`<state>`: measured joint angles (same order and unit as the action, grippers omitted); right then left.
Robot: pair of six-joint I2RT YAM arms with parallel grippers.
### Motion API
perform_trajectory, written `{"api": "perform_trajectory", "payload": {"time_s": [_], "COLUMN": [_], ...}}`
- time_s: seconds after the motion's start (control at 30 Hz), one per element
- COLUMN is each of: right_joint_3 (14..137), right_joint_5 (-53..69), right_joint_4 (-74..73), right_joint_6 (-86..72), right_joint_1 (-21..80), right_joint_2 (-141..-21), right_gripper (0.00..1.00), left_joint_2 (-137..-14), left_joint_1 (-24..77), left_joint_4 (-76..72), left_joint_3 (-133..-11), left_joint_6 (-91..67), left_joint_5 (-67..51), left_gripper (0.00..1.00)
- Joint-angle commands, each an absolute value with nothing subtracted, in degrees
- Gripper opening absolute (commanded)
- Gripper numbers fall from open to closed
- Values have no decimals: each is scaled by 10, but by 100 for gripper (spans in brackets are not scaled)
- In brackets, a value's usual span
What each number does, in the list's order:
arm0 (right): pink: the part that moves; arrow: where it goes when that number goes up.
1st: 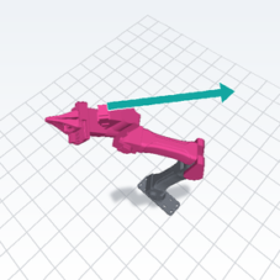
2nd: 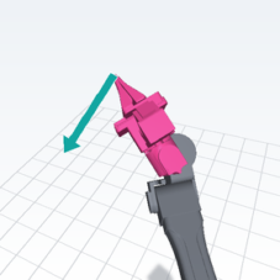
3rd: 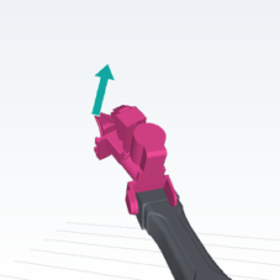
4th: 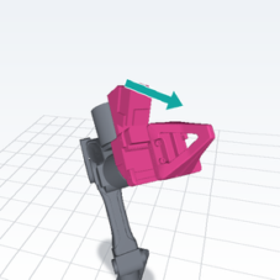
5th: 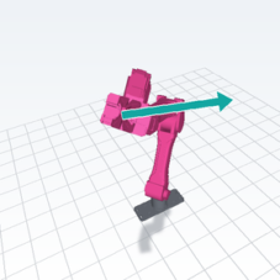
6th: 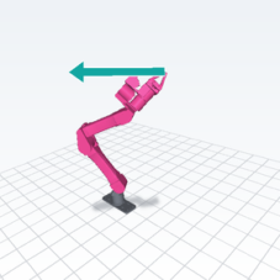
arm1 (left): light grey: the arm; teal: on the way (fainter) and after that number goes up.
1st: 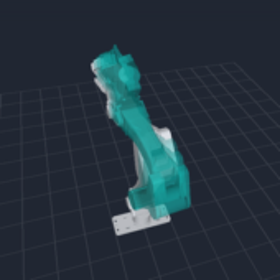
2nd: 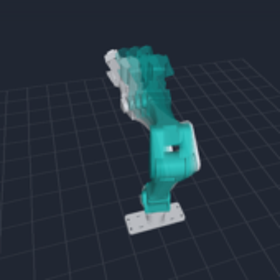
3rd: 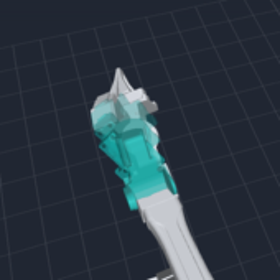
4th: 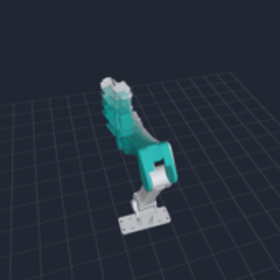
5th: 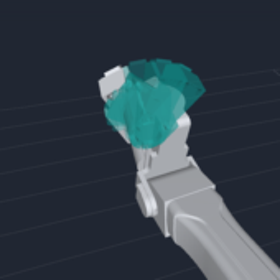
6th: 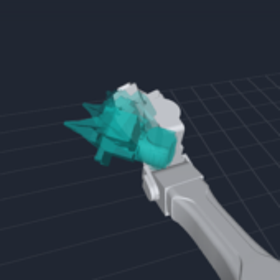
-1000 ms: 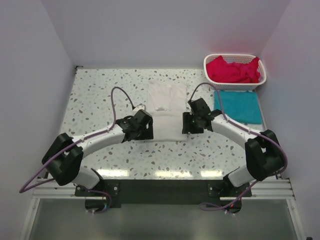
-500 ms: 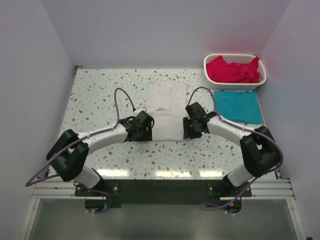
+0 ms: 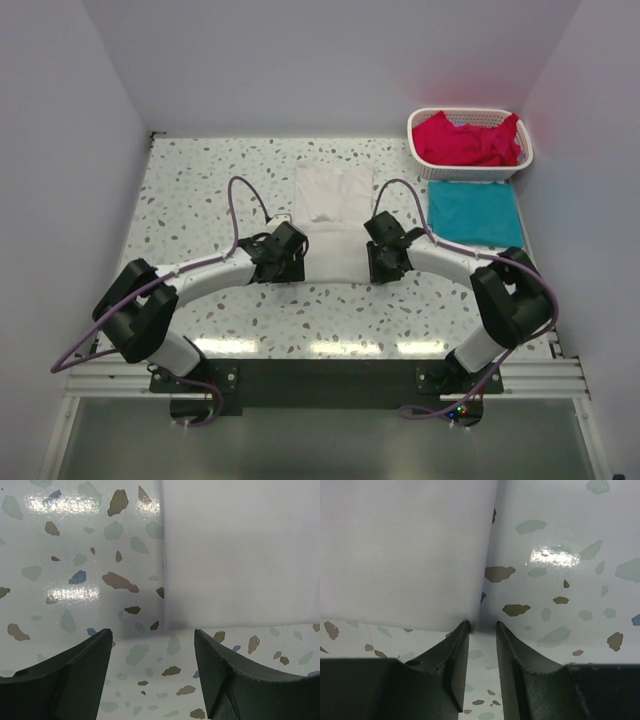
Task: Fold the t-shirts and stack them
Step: Fold the tshirt
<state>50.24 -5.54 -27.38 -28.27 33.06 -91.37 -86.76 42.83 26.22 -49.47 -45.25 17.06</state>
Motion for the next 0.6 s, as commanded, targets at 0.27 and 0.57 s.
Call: {"api": "perform_trajectory", "payload": {"time_s": [0.27,0.57], "right_joint_3": [513,501], "right_joint_5": [-122,-112], "right_joint_4": [-333,-327], "right_joint_6": [-291,-292], "right_joint_1": [369,374], "right_joint_2": [-973,-983], "right_gripper": [15,0], "left_joint_2": [-904,-922], "left_joint_1": [430,431], "left_joint_4": [255,258], "left_joint_3": [-517,-540], "left_joint_6": [-459,-454], "left_joint_5": [153,153], "left_gripper": [73,68]}}
